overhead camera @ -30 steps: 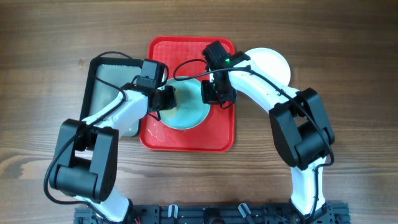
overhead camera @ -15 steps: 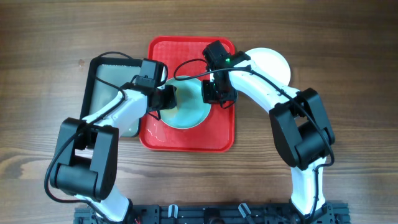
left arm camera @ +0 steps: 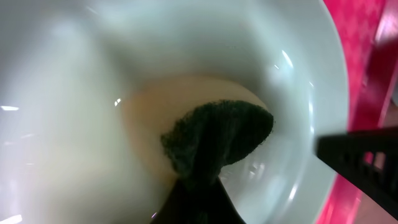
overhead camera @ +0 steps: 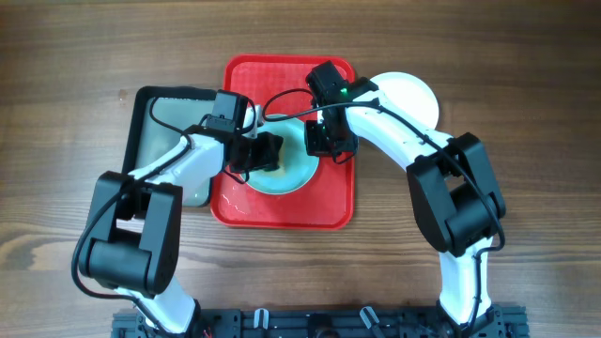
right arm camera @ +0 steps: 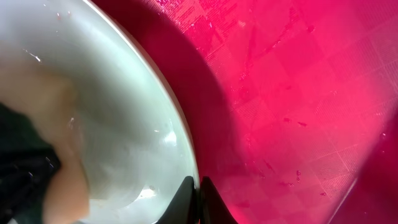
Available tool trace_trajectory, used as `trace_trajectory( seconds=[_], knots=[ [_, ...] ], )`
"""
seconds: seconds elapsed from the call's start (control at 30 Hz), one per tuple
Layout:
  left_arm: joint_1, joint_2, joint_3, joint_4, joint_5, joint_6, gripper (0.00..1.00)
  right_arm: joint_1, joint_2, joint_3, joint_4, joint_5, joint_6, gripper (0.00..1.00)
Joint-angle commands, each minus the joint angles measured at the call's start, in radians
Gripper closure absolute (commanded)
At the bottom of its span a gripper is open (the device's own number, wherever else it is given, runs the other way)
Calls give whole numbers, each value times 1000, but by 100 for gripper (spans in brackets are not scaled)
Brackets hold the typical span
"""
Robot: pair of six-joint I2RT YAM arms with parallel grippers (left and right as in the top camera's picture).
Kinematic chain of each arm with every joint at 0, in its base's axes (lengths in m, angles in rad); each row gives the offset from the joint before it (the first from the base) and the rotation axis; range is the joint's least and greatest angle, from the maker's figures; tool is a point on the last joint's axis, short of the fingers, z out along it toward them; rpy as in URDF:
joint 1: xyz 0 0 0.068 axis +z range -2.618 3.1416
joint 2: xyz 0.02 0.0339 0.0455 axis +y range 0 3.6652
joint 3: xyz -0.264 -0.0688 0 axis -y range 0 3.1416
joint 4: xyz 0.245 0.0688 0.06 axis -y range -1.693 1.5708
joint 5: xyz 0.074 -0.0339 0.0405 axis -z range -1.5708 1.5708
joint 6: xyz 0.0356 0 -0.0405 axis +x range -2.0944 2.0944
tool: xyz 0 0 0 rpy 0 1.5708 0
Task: Clean dirty plates on tray and stack at the side
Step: 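Scrub the light blue plate with the sponge while the right gripper holds it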
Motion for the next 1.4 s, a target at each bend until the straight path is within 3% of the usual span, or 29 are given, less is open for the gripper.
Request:
trace_trajectory(
  seconds=[0.0,0.47,0.87,1.37],
  knots=[
    [-23,50,-40,-22,135,-8,96,10,-26,-16,15,-14,-1,96],
    [74,-134,3,-18,130,-1,96,10,-26,-16,16,-14,-1,96],
    [36,-152,-7,-101,-204,-1,96,10,-26,-16,13,-13,-1,96],
    [-26,-64,-7,-82,-379,-2,96,10,-26,-16,10,-13,-4,96]
  ],
)
